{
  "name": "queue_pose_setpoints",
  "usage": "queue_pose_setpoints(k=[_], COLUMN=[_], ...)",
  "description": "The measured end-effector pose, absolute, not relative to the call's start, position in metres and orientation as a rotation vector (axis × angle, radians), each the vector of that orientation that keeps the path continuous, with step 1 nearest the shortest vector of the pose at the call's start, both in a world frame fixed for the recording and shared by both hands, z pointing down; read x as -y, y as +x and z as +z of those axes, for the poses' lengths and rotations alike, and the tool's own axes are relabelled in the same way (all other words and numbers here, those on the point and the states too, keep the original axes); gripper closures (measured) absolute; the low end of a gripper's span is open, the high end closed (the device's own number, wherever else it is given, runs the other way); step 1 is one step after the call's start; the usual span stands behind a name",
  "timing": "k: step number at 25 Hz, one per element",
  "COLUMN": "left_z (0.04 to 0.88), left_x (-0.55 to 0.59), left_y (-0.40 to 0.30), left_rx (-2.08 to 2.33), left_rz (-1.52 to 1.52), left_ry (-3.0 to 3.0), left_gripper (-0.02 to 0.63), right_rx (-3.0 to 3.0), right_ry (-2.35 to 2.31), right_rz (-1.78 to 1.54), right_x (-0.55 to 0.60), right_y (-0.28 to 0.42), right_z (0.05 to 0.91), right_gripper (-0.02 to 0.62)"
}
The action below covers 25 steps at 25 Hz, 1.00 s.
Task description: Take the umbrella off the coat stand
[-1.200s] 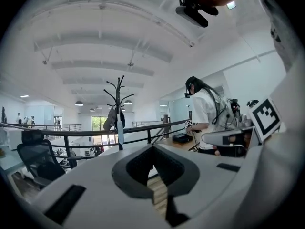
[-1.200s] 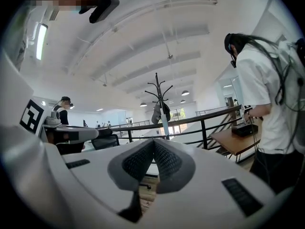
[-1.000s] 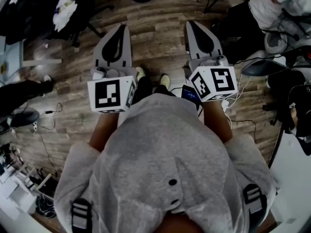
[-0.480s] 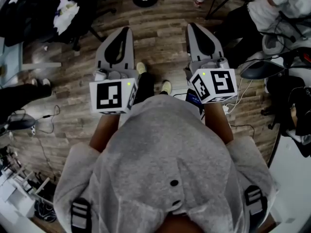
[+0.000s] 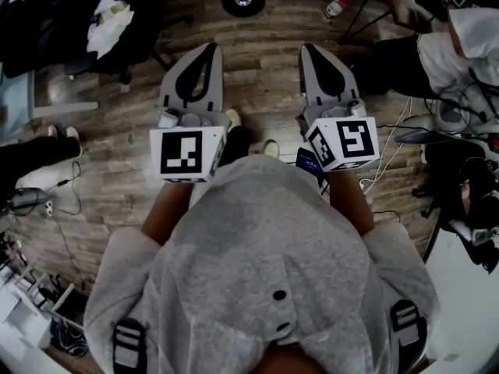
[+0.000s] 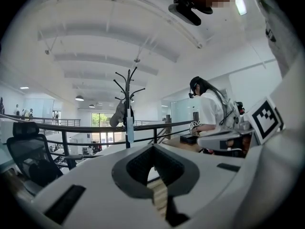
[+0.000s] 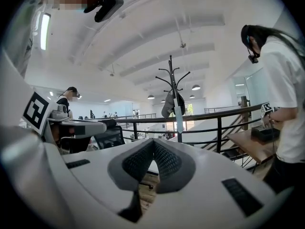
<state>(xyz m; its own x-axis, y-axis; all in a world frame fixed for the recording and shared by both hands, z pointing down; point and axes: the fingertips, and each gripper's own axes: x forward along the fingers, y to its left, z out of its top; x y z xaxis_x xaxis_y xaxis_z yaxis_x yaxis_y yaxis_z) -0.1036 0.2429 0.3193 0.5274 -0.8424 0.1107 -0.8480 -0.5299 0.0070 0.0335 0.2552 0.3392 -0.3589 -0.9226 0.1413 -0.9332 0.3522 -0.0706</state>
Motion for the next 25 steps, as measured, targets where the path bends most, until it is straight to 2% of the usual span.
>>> queue_pose_setpoints(k=[14, 25], left_z=[0.329, 0.321], left_x=[-0.14, -0.117], left_y=[-0.16, -0.159], left_rx=[1.452, 1.408], left_rz=[0.088, 0.081], left_ry=[2.646, 2.67], left_gripper=[0.594, 0.594], right_rx=[2.462, 2.413], right_ry=[1.726, 1.755], right_rz=[0.188, 0.154], right_x=[-0.152, -0.126], right_y=[-0.012, -0.017], right_z=[0.34, 0.333], right_gripper=[0.58, 0.58])
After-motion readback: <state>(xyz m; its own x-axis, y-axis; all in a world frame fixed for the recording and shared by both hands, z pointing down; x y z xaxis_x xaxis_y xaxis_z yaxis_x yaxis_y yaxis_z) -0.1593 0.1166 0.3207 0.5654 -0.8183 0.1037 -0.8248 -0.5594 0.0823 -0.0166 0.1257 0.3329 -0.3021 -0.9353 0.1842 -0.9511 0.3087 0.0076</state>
